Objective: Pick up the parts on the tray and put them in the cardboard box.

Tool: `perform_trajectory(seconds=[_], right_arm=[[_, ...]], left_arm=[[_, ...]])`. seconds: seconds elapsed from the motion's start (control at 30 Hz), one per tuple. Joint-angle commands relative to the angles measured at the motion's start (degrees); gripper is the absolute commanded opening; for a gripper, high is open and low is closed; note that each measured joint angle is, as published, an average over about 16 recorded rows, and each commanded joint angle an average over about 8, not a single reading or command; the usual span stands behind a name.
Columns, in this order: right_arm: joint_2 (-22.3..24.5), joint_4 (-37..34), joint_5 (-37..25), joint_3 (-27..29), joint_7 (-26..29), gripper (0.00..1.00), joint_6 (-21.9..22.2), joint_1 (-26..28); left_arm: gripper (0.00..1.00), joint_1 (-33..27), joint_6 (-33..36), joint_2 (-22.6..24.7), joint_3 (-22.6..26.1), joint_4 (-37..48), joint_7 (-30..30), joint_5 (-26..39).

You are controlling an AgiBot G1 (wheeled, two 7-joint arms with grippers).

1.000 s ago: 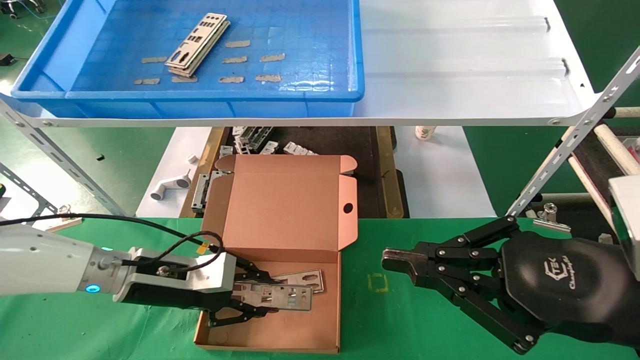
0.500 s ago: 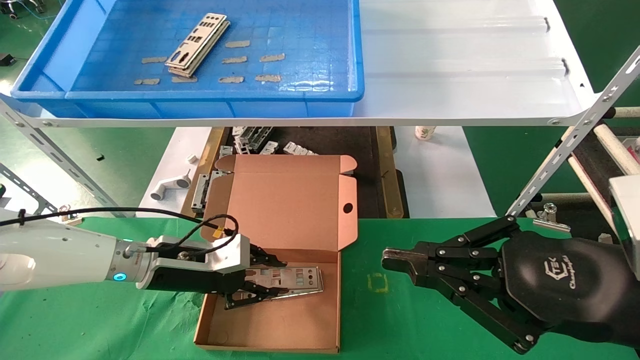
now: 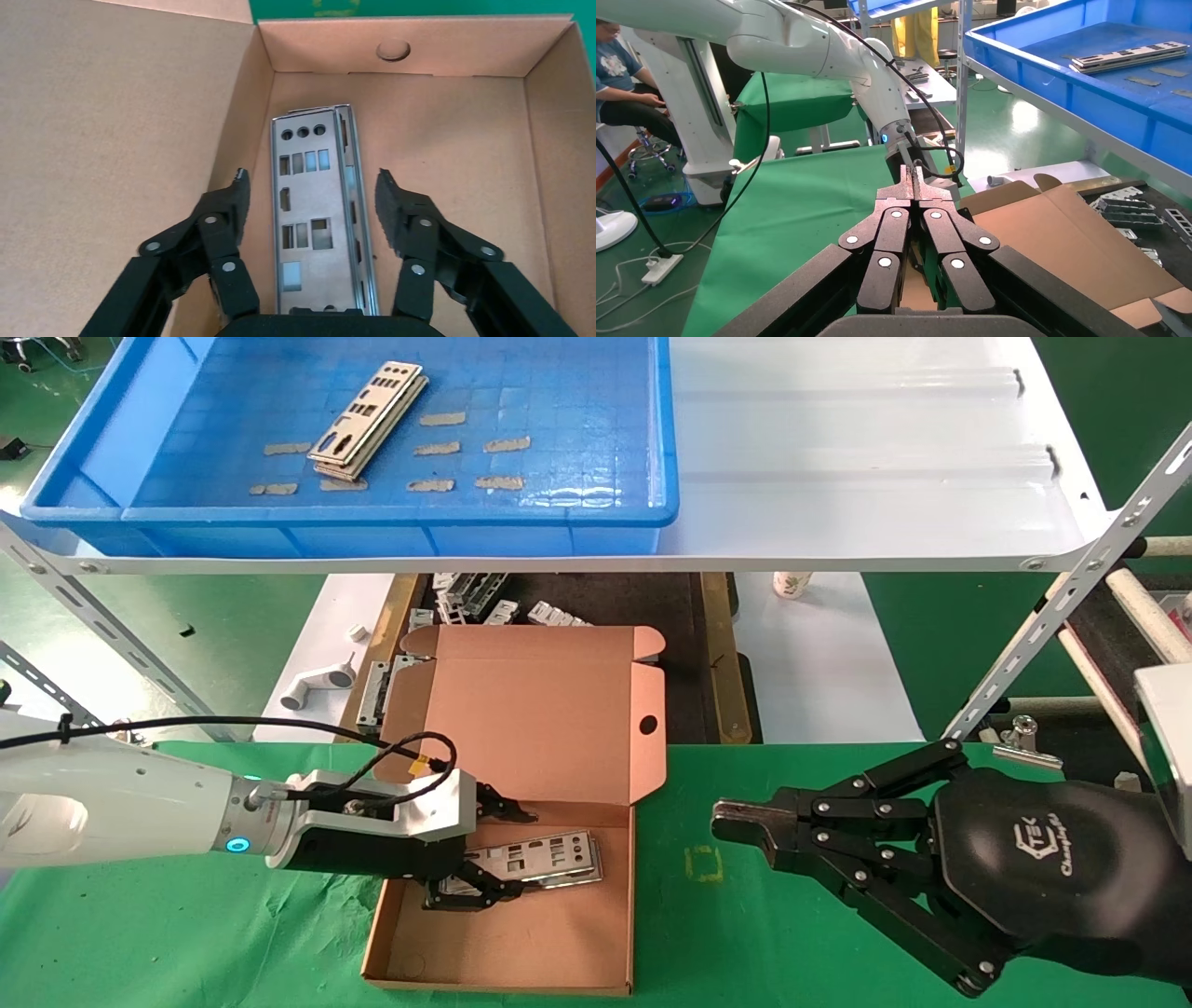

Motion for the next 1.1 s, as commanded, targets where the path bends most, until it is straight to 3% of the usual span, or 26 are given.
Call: perform_trajectory(seconds=[0.03,0.13,0.17,0.4,0.43,1.1], right_arm=[[0.00,0.00,0.00,0.00,0.00,0.00,0.00,0.00],[0.00,0.00,0.00,0.00,0.00,0.00,0.00,0.00],[0.00,0.00,0.00,0.00,0.00,0.05,0.00,0.00],[0.00,0.00,0.00,0.00,0.00,0.92,0.00,0.00],[0.00,0.00,0.00,0.00,0.00,1.00,0.00,0.00],[0.00,0.00,0.00,0.00,0.00,1.00,0.00,0.00]], left_arm=[[1.00,-0.32,0.05,0.21,0.00,0.69,0.51,0.03],[1.00,-0.90,1.97,-0.34,-0.52,1.28,0.60,-0.85],[1.00,-1.09,2.69,-0.56,-0.66,1.44,0.55,-1.10],[1.00,-1.28,6.08,-2.13,-2.18,1.04,-1.51,-3.08],[1.00,-0.97,6.14,-2.42,-2.58,0.42,-2.04,-3.46],[1.00,8.58,6.33,-11.19,-12.67,-20.60,-15.33,-12.02]])
